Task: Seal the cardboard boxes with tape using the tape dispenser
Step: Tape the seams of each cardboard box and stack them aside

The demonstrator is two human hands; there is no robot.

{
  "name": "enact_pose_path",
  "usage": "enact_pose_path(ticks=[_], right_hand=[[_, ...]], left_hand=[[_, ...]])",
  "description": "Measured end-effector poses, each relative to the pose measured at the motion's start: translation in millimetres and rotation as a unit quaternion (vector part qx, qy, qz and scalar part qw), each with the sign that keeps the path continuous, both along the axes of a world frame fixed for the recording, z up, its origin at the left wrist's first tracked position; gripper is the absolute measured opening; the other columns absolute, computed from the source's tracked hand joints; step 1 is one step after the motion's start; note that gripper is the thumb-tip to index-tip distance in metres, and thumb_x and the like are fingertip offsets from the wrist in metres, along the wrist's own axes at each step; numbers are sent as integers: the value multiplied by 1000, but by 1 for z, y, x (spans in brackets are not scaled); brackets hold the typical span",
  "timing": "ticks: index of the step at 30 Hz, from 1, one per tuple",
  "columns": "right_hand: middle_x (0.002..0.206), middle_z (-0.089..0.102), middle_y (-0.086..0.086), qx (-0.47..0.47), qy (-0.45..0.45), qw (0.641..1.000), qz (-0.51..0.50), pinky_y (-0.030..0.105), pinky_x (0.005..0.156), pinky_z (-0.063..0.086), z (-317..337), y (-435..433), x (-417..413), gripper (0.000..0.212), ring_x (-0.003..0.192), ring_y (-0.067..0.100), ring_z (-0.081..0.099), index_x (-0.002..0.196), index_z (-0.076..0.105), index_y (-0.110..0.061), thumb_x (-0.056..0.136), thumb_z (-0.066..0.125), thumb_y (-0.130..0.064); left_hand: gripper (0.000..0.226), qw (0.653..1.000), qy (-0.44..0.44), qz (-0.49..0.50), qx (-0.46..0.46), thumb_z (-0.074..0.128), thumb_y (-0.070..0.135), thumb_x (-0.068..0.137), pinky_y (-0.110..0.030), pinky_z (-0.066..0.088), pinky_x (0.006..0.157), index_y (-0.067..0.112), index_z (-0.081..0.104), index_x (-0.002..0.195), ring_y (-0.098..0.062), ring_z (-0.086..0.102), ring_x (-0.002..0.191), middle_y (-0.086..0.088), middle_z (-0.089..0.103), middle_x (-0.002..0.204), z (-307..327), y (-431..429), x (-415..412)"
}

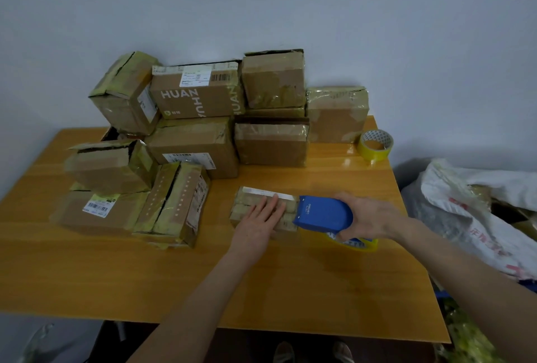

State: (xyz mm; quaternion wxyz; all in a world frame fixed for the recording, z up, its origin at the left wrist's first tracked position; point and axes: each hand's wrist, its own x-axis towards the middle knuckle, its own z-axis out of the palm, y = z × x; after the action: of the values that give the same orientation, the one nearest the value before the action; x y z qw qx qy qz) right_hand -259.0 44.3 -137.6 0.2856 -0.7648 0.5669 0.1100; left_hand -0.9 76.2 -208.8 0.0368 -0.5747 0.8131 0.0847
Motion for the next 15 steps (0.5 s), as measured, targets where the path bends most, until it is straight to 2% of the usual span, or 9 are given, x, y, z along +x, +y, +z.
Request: enact_pose_path(ticks=[5, 8, 11, 13, 15], right_hand=[[107, 56, -10, 14, -18, 1000, -12, 36, 79, 51, 2, -3, -6, 76, 96, 17, 56, 138, 31, -39, 74, 72, -42], [109, 56, -10, 35, -67, 997, -34, 35, 82, 51, 3, -3, -16, 72, 98, 16, 57, 133, 34, -41, 73, 74, -34], [111, 57, -10, 49, -99, 992, -57, 38, 86, 53, -2, 2, -27, 69, 100, 14, 58, 124, 38, -44, 69, 78, -33], [110, 58, -11, 56, -82, 993, -56, 39, 87, 53, -2, 3, -36, 71, 101, 14, 59, 125, 38, -43, 66, 78, -35], [108, 59, -12, 52, -42, 997, -41, 40, 86, 53, -2, 4, -40, 73, 100, 15, 60, 125, 37, -45, 63, 75, -42]], left_hand=[[71, 1000, -7, 3, 4, 39, 10, 102, -32, -6, 117, 30, -7, 151, -17, -10, 148, 5, -13, 160, 0, -1, 4], [70, 1000, -8, -5, 1, 37, 9, 101, -32, -3, 118, 29, -6, 152, -18, -9, 148, 8, -18, 156, 3, 1, 6], [69, 1000, -8, -13, -4, 37, 8, 101, -29, -9, 113, 28, -5, 153, -19, -8, 148, 9, -23, 149, 2, 0, 6], [69, 1000, -6, -17, 2, 39, 11, 101, -30, -9, 113, 28, -4, 153, -19, -6, 148, 7, -17, 156, 3, -1, 5], [68, 1000, 2, -22, 0, 43, 10, 100, -39, 1, 121, 26, 3, 153, -22, 0, 149, 5, -10, 157, 2, -1, 5]])
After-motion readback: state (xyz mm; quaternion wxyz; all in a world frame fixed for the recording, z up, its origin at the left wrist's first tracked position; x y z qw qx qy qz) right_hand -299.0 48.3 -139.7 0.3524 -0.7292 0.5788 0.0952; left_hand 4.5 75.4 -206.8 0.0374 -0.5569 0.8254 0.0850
